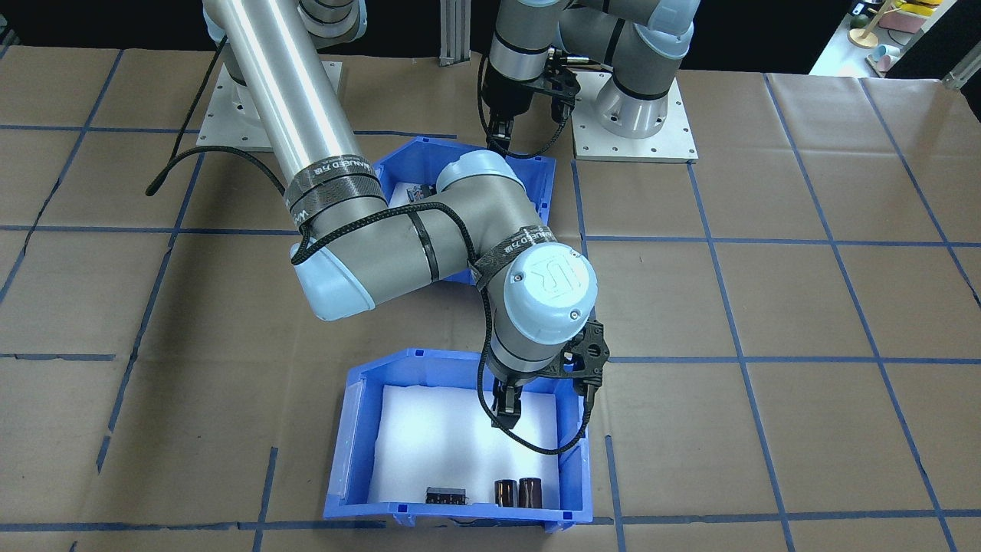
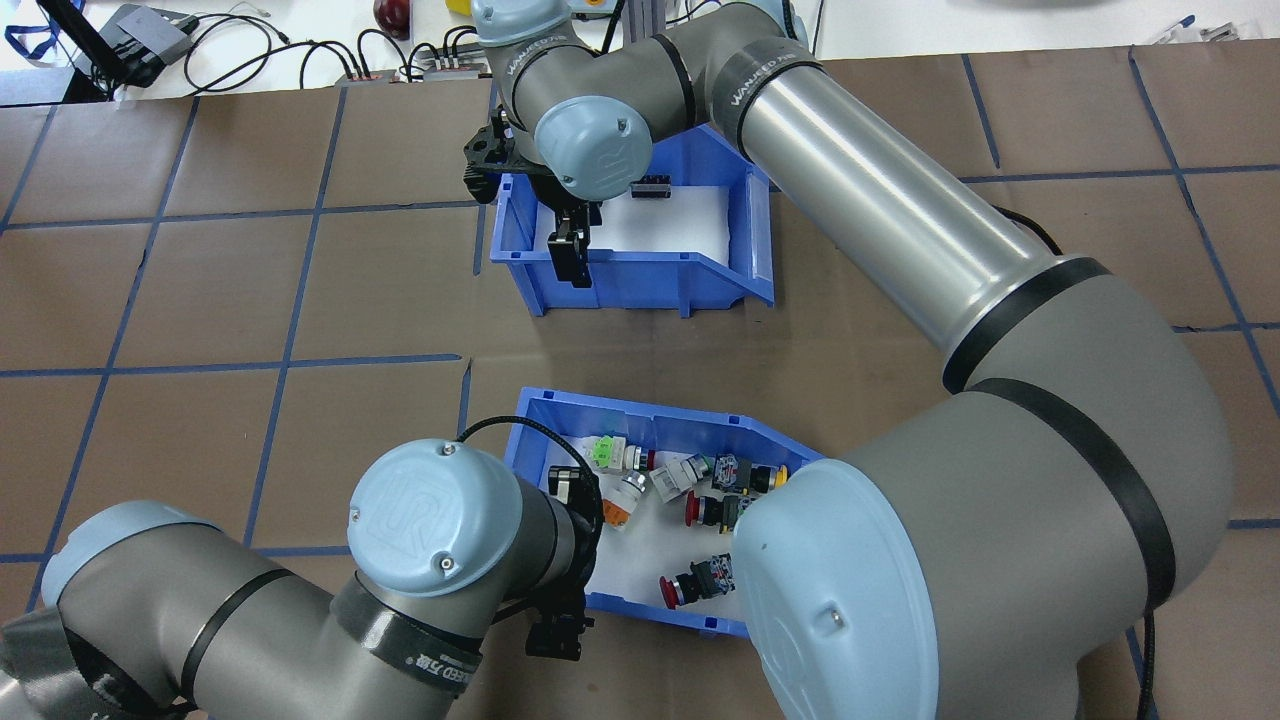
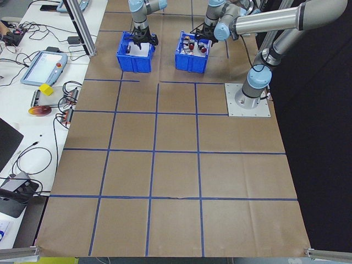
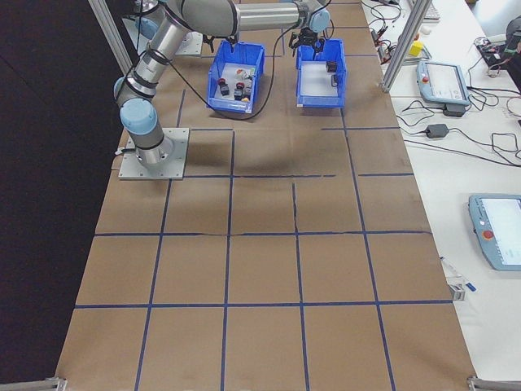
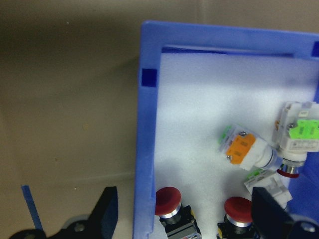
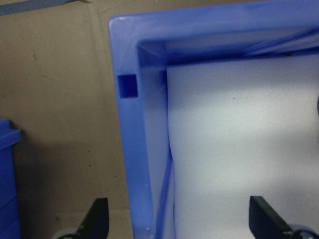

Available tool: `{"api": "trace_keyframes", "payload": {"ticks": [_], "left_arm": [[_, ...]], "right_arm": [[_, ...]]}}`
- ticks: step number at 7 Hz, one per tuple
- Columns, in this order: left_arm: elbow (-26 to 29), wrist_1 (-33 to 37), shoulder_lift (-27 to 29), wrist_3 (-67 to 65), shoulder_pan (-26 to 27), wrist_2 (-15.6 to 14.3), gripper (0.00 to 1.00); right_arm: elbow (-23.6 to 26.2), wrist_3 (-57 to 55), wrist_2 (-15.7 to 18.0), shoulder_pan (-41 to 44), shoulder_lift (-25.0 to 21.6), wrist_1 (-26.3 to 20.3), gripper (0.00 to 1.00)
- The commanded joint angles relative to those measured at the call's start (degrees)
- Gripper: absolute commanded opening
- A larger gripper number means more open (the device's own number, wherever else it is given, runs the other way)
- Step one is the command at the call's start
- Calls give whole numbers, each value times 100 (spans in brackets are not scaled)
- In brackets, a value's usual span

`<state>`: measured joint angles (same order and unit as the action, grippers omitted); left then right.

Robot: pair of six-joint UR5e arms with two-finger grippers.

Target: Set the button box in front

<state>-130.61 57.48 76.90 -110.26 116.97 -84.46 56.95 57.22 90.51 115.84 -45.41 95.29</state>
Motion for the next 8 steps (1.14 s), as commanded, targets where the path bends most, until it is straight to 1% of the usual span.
{"api": "trace_keyframes", "payload": {"ticks": [1,2,3,4,5,6,7,8], "left_arm": [[-35,61,158,-144,115,96,94],[-35,-17,315,-354,177,79,94],[-35,-35,447,-373,204,53,94],[-26,-166,605,-365,204,26,93],[-35,-263,703,-356,213,17,93],[-35,-264,730,-391,213,9,90],[-44,-255,730,-365,213,0,66],[-52,-238,739,-339,213,-61,33]], "right_arm": [[9,17,158,0,-20,-71,59],[0,52,377,0,-12,-298,28],[0,62,397,9,-12,-317,10],[-52,53,397,9,-12,-309,5],[-114,62,475,-17,-29,-309,5],[-175,79,702,-43,-134,-309,4],[-158,323,766,-174,-344,-361,4],[-106,665,758,-445,-598,-527,4]]}}
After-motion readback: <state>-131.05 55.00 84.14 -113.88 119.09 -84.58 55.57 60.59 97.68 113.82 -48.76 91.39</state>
